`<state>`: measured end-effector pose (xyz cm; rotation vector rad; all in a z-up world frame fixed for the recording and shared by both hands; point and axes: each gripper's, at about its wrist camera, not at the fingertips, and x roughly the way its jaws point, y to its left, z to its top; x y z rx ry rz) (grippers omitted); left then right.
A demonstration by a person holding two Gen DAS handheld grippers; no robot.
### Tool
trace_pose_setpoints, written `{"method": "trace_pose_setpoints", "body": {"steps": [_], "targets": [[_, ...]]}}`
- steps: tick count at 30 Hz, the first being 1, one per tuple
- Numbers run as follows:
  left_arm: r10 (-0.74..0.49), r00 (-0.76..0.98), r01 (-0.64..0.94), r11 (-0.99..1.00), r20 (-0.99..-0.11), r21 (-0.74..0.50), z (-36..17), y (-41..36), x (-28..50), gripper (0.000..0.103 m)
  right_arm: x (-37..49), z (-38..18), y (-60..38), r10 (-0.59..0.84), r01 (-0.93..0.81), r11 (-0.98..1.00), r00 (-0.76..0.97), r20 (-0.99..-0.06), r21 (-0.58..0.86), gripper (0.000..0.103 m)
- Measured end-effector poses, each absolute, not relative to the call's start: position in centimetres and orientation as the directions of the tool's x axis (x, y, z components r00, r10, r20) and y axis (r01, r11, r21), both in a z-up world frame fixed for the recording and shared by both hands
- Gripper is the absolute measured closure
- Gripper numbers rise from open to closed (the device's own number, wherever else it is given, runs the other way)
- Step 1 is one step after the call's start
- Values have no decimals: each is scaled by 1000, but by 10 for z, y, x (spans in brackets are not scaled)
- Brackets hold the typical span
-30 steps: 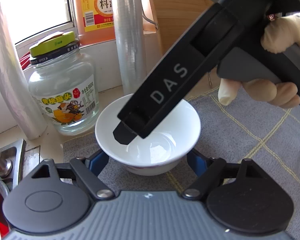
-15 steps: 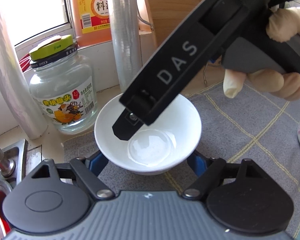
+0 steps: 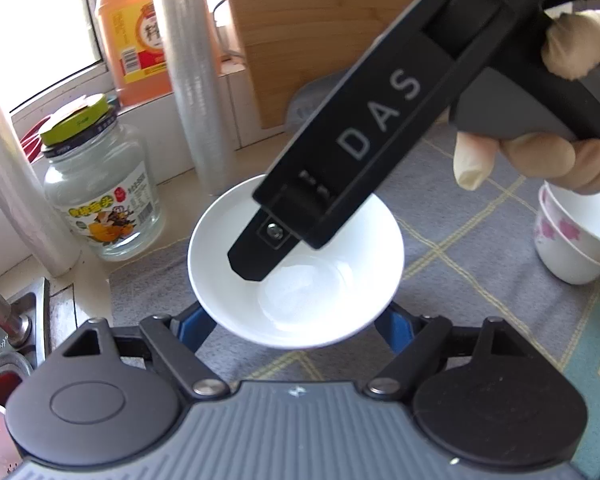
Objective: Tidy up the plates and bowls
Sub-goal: 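Lift the flower-print bowl and carry it toward the stacked bowls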
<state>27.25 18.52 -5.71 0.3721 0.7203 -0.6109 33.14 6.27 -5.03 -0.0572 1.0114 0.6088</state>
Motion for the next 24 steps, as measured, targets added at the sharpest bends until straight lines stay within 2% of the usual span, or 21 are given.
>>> {"method": "trace_pose_setpoints", "body": {"steps": [24], "targets": [[-467, 546, 747, 648, -696, 151, -23, 121, 188, 18, 222, -20, -10, 401, -434, 881, 474, -784, 189, 17]]}}
